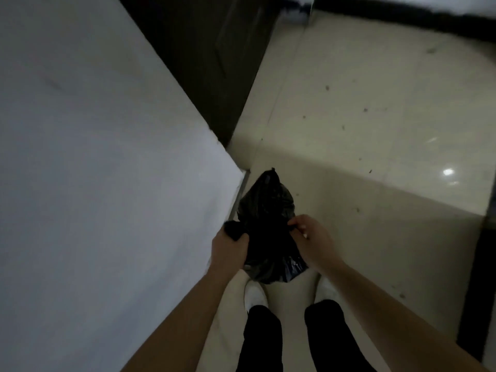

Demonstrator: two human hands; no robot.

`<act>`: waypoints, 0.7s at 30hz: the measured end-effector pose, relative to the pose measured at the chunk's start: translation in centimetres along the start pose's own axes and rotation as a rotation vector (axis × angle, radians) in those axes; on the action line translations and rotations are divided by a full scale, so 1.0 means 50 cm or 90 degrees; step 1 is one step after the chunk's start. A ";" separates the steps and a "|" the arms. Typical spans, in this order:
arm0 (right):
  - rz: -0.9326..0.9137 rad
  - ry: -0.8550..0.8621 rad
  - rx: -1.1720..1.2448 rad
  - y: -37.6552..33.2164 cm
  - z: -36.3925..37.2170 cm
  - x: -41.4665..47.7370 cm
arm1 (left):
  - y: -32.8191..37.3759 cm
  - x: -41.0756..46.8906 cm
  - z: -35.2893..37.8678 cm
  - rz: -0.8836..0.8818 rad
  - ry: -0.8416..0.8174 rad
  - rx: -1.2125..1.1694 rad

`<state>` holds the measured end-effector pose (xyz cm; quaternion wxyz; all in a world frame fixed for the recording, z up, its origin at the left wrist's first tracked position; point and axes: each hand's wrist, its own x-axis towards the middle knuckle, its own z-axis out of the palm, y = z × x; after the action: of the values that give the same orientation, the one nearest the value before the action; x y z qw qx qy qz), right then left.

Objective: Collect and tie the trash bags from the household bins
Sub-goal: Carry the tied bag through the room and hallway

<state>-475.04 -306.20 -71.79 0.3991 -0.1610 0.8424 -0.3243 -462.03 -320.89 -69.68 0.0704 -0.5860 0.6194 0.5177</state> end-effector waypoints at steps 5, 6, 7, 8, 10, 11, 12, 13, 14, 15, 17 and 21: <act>0.019 -0.058 0.003 0.153 0.178 0.230 | -0.186 0.247 0.108 -0.107 0.082 -0.028; 0.022 -0.063 -0.003 0.178 0.207 0.265 | -0.217 0.284 0.122 -0.115 0.079 -0.027; 0.017 -0.069 -0.015 0.194 0.227 0.294 | -0.242 0.315 0.130 -0.114 0.072 -0.039; 0.009 -0.074 -0.024 0.208 0.246 0.322 | -0.262 0.343 0.137 -0.109 0.070 -0.059; -0.008 -0.099 -0.033 0.231 0.289 0.374 | -0.304 0.394 0.147 -0.100 0.096 -0.098; -0.001 -0.122 -0.033 0.238 0.303 0.393 | -0.317 0.412 0.149 -0.094 0.113 -0.103; 0.011 -0.150 -0.031 0.242 0.315 0.405 | -0.324 0.422 0.150 -0.087 0.122 -0.100; 0.024 -0.178 -0.034 0.248 0.325 0.410 | -0.332 0.424 0.153 -0.084 0.124 -0.093; 0.031 -0.202 -0.045 0.253 0.331 0.408 | -0.341 0.421 0.154 -0.094 0.127 -0.083; 0.030 -0.220 -0.059 0.253 0.329 0.398 | -0.341 0.408 0.151 -0.101 0.133 -0.067; 0.022 -0.238 -0.094 0.255 0.317 0.369 | -0.342 0.376 0.140 -0.088 0.133 -0.014; -0.015 -0.152 -0.154 0.203 0.221 0.310 | -0.275 0.298 0.094 0.052 0.113 0.176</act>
<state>-476.33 -311.54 -92.66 0.4702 -0.2550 0.8199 -0.2040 -458.01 -324.14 -89.85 0.0741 -0.5888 0.7117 0.3760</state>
